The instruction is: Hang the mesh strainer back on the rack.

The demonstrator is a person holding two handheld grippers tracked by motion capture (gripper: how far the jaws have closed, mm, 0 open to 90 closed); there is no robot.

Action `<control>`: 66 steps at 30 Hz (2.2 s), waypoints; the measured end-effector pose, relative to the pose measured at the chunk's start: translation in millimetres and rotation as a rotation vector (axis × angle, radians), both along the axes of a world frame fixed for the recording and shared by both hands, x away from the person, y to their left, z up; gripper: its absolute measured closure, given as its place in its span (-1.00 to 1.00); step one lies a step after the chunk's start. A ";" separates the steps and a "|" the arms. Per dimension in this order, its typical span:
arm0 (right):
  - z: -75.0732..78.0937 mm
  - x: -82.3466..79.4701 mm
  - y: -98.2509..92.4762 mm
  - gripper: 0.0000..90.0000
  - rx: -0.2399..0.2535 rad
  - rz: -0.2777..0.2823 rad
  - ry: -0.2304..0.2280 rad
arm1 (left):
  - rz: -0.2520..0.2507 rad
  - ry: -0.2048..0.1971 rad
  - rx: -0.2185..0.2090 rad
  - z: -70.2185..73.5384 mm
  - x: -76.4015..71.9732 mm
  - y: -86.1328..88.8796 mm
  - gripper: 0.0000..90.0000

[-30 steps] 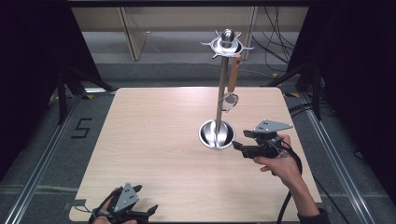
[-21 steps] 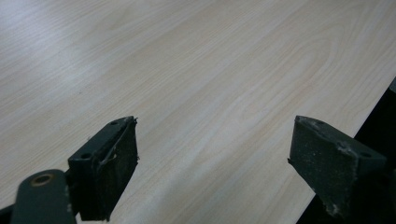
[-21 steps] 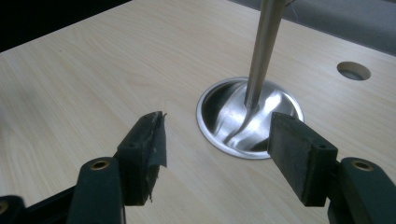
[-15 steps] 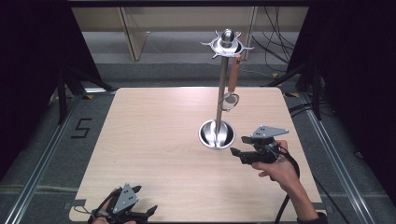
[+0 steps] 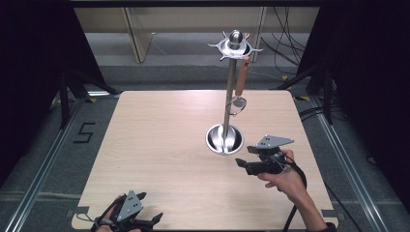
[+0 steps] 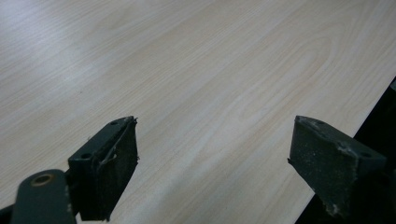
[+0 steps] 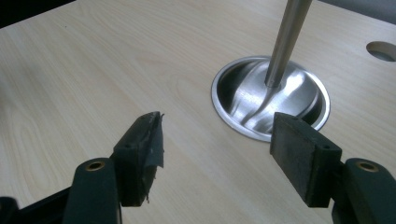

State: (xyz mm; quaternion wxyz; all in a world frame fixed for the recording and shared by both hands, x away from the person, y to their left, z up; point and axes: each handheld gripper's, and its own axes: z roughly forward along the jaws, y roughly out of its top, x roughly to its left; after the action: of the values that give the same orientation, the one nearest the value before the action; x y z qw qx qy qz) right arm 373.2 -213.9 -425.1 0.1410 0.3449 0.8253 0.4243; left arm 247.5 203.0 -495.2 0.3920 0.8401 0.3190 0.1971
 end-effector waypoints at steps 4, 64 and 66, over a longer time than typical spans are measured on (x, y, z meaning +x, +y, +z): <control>-4.9 0.0 1.6 -0.22 0.002 0.019 -0.005 | -0.010 0.008 0.013 1.0 0.2 1.1 -0.67; -52.1 -32.8 -6.4 -0.31 0.004 -0.012 0.043 | 0.001 0.010 0.005 0.3 -0.7 0.6 -0.67; -53.5 -33.0 -7.3 -0.31 0.007 -0.006 0.044 | -0.020 -0.007 0.021 1.3 1.1 1.7 -0.67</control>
State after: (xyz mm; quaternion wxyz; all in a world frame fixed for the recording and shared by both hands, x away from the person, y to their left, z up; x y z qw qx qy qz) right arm 340.1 -221.2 -478.5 0.1230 0.3571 0.8257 0.4191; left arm 248.6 204.7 -494.0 0.3863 0.8465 0.3071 0.1996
